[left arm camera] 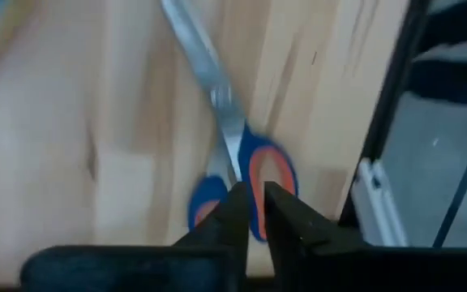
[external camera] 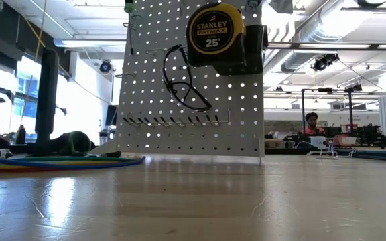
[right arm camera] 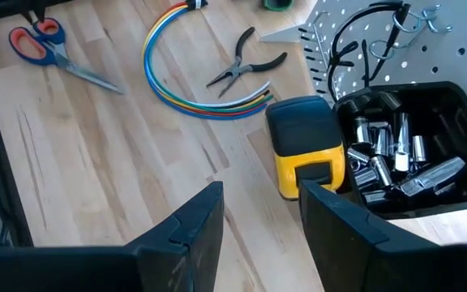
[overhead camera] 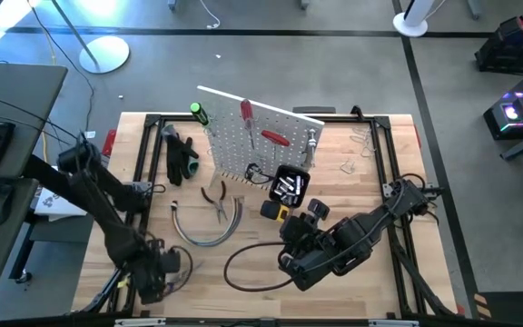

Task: Hang tools onto peg board
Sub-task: Hang the scissors on the peg board

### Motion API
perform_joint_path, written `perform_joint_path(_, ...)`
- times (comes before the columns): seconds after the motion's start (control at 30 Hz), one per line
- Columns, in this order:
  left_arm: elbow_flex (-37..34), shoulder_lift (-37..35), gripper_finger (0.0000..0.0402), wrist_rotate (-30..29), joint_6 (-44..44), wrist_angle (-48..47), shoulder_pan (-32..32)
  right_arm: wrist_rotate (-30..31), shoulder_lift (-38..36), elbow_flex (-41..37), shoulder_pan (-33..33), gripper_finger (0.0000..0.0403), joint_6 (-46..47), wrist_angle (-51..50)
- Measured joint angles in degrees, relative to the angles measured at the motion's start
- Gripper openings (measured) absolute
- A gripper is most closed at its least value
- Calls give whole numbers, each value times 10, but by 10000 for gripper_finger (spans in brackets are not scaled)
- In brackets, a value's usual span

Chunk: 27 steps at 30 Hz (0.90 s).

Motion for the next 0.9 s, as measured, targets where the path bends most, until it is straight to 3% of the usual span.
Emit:
perform_joint_path(0.23, 0, 62, 125, 50, -58, 30, -28, 0, 0, 0, -1, 155, -1, 0)
perform_joint_path(0.4, 0, 68, 194, 54, -132, 90, -34, 0, 0, 0, -1, 155, -1, -1)
perform_joint_path(0.53, 0, 81, 235, 56, -171, 67, -49, 6, 0, 0, -1, 155, -2, -1)
perform_joint_path(0.67, 0, 103, 256, 69, -204, 32, -59, 8, 0, 0, -1, 155, -8, -1)
perform_joint_path(0.9, 0, 136, 258, 62, -210, 54, -59, 8, 0, 0, -9, 155, -11, 0)
